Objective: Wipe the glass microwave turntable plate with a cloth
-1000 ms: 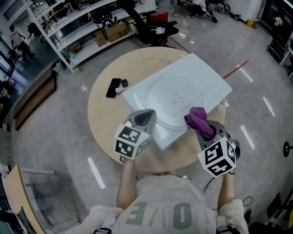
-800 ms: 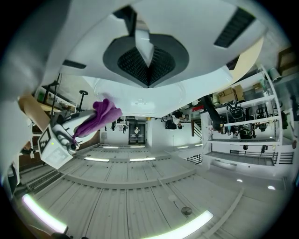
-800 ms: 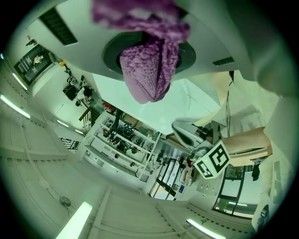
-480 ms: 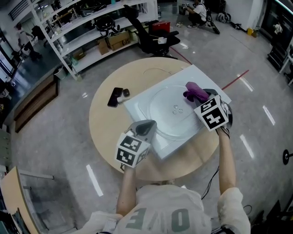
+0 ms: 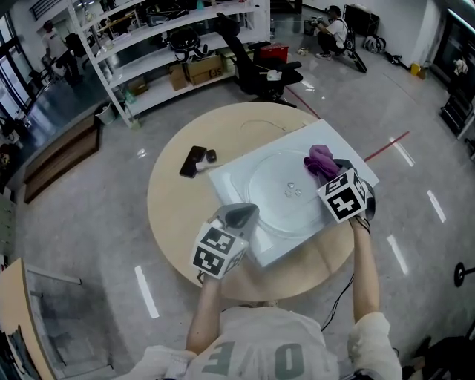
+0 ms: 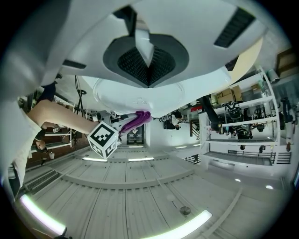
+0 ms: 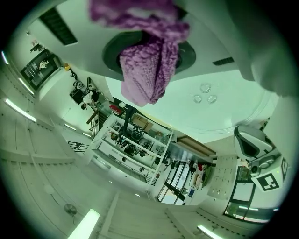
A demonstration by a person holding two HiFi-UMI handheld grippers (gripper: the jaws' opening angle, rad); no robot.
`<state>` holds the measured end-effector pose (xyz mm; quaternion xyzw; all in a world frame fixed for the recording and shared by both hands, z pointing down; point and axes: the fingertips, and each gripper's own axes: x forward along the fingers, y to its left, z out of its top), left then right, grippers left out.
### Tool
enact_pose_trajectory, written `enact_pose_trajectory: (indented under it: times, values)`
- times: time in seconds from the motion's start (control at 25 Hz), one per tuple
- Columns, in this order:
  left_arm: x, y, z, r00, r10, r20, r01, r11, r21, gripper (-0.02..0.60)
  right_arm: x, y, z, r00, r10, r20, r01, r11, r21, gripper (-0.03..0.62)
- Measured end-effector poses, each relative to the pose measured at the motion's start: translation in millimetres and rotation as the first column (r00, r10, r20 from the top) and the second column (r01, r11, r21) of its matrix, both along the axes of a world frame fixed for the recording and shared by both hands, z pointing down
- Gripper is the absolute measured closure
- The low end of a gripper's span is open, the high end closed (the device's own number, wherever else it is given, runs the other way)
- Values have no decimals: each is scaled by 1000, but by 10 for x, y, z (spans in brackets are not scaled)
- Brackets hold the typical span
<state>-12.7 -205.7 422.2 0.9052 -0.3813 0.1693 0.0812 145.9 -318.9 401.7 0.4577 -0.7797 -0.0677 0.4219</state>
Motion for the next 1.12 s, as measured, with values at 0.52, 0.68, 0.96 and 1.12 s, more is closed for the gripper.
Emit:
enact_pose_trajectory:
  times: [0.52, 0.68, 0.96, 1.12]
  values:
    - [-17, -11, -18, 1000, -6, 5, 6, 1000, 8, 580, -11, 1249, -24, 997, -42, 63, 41, 999, 15, 537]
    - [-20, 0, -18, 1000, -6, 8, 6, 1000, 6, 580, -44, 1568, -9, 996, -33, 81, 32, 999, 10, 537]
    - [-18, -23, 5, 1000, -10, 9, 10, 1000, 5, 580, -66, 1682, 8, 995, -48, 87, 47, 999, 11, 537]
    - [-4, -3, -11, 1000, -7, 8, 7, 1000, -2, 580, 10, 1409, -225, 991, -48, 124, 40, 997, 65, 537]
